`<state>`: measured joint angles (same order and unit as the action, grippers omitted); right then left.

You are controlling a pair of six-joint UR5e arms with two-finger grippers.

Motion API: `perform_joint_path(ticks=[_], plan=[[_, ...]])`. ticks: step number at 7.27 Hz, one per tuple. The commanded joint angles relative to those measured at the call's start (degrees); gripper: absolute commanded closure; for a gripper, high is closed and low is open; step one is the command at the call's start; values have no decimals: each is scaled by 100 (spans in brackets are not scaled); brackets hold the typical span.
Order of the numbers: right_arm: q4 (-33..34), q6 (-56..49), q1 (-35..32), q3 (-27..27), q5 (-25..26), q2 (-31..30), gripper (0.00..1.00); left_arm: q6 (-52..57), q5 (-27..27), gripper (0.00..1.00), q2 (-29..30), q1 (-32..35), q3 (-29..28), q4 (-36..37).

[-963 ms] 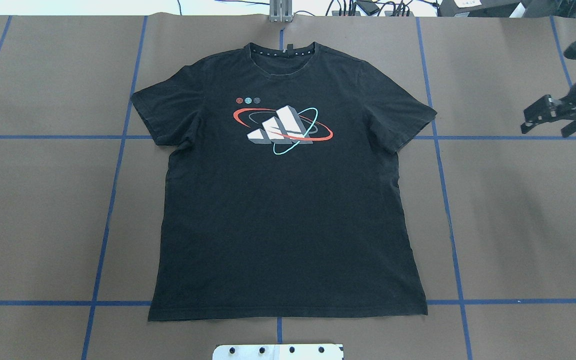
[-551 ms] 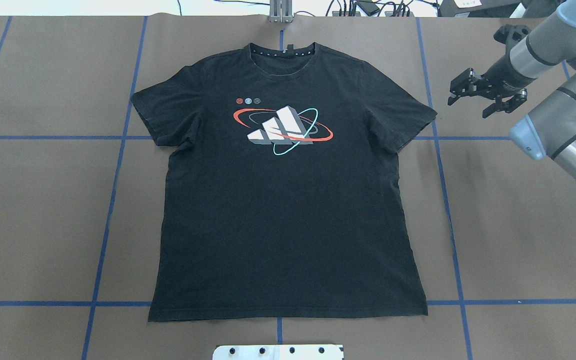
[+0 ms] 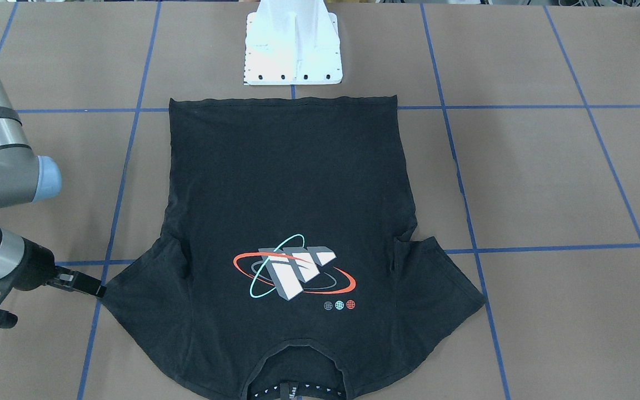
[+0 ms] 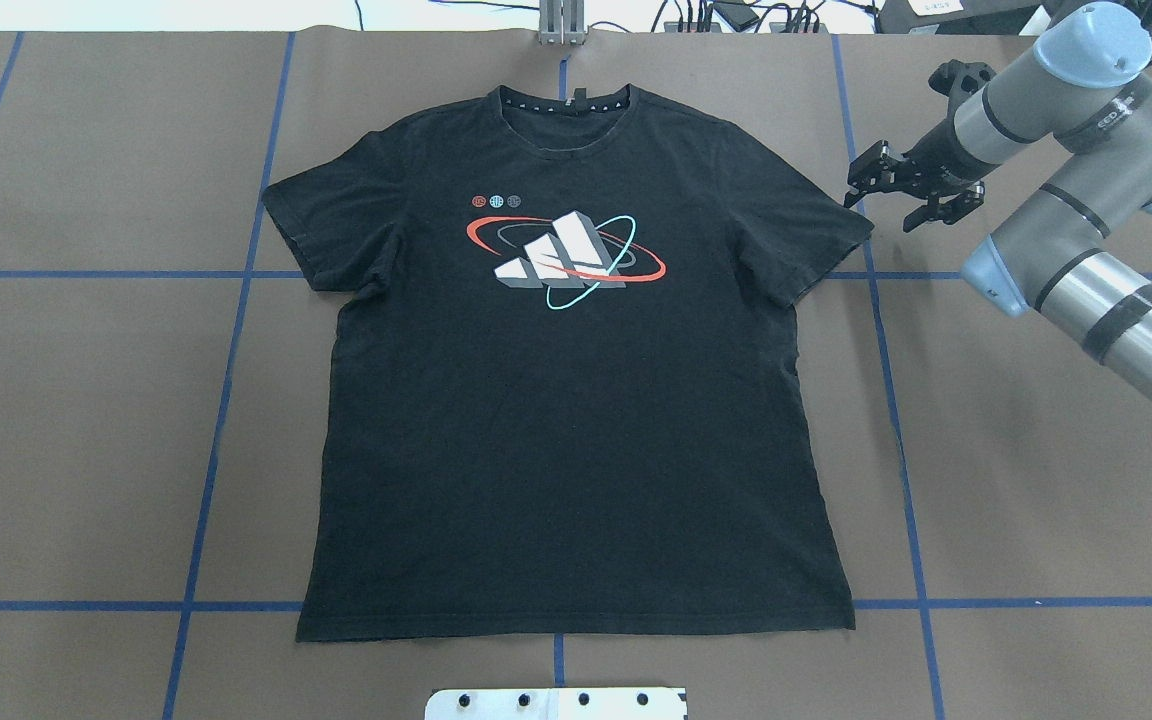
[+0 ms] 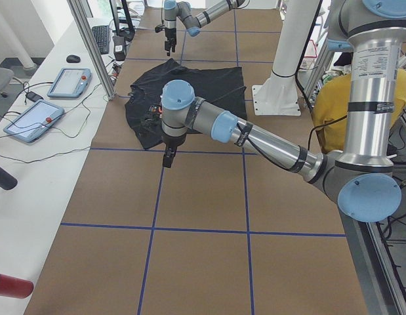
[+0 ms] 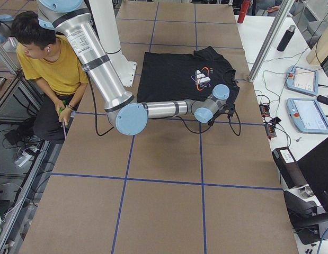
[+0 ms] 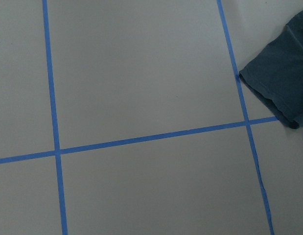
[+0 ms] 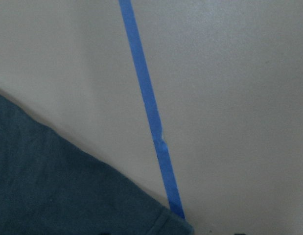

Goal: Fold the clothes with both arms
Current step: 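Move the right gripper over the black T-shirt's sleeve nearest it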

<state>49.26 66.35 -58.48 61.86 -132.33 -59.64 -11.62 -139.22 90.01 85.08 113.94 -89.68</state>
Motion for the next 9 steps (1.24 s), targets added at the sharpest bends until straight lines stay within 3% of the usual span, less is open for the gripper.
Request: perform_joint_path(ticks=[1,2,3,4,8,9], plan=[[-31,0,160,-104,119,31,18,2,9,0,-1,0,-3,-6],[-31,0,187,-104,206,31,29,11,9,0,-1,0,-3,-6],[-22,9,179,-104,207,23,51,11,9,0,-1,0,-3,-6],[-22,18,179,-104,198,22,100,20,9,0,-10,0,-12,-6],[4,27,48,-26,137,119,100,20,9,0,-10,-9,-12,-6],[39,35,3,227,67,110,100,11,9,0,-10,-9,-12,-14]])
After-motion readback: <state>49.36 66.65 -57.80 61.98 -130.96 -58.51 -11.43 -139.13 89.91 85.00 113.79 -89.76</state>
